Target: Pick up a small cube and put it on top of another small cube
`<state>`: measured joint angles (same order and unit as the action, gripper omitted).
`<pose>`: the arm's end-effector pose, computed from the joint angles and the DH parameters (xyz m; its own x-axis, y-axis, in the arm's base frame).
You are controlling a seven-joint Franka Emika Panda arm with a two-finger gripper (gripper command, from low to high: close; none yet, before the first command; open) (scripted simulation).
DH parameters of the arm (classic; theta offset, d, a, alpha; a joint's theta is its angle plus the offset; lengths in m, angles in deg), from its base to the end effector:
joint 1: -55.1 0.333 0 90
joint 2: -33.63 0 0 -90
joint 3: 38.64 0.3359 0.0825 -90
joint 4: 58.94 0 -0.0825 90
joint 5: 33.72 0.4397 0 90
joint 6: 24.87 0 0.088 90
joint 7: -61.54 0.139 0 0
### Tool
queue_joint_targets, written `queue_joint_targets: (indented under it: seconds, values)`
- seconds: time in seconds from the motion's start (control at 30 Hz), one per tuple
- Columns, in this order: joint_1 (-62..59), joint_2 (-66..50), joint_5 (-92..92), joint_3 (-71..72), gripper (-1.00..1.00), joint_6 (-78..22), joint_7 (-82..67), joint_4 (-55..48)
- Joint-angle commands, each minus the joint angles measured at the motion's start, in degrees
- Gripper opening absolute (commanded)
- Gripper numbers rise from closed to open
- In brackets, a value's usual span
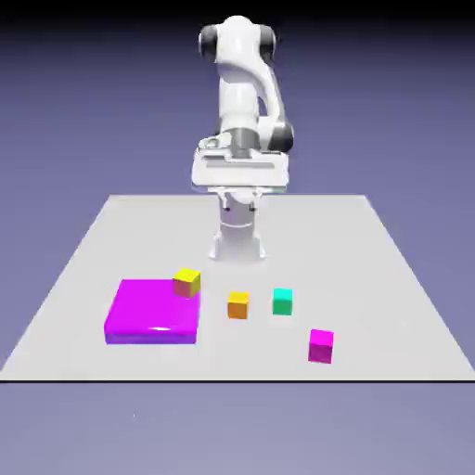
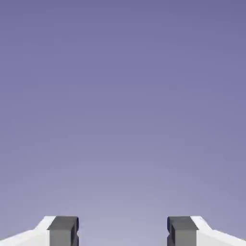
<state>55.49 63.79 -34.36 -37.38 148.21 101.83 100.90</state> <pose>0.4529 0.0133 0.4070 0.5750 -0.6176 0.5366 -0.4443 -0.7864 -0.4291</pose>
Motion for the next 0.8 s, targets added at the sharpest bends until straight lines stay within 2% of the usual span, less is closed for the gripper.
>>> queue_joint_targets:
  seconds: [0.0,0.77]
  values:
    - [-0.2,-2.1,-0.5,1.1,0.0,-0.8,-1.8,-1.0]
    - [-5.7,-48.7,-12.4,24.6,0.0,-18.2,-42.1,-22.7]
